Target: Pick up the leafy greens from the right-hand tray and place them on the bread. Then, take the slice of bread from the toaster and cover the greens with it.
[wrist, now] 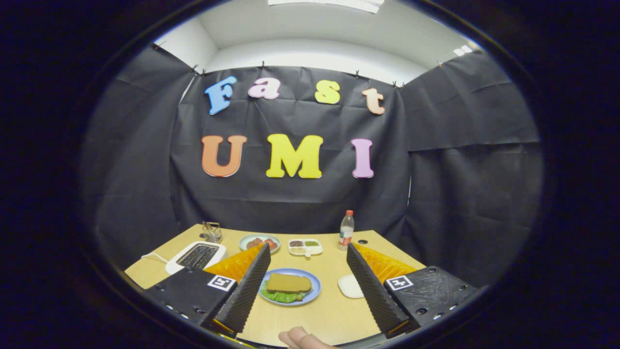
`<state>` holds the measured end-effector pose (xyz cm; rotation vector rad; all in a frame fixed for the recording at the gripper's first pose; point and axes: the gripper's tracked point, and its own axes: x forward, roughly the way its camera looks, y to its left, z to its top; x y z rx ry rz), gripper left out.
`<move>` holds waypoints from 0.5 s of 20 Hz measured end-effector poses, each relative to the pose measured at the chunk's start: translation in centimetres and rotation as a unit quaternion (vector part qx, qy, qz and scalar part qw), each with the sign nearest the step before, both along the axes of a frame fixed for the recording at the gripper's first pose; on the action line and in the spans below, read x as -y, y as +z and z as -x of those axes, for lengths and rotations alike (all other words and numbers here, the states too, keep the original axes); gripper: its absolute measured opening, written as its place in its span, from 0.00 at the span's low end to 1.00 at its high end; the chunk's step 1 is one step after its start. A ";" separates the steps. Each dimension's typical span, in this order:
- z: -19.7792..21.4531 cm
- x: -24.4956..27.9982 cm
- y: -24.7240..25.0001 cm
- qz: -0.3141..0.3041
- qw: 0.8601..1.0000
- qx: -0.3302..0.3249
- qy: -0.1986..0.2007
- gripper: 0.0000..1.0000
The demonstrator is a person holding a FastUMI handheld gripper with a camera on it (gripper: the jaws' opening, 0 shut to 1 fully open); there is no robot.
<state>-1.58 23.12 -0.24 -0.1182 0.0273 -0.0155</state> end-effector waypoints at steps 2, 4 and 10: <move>2.2 0.3 0.0 -0.006 1.000 0.009 0.004 0.96; 3.8 0.6 0.1 -0.016 1.000 0.016 0.007 0.95; 5.5 1.0 -0.3 0.000 1.000 0.021 0.018 0.96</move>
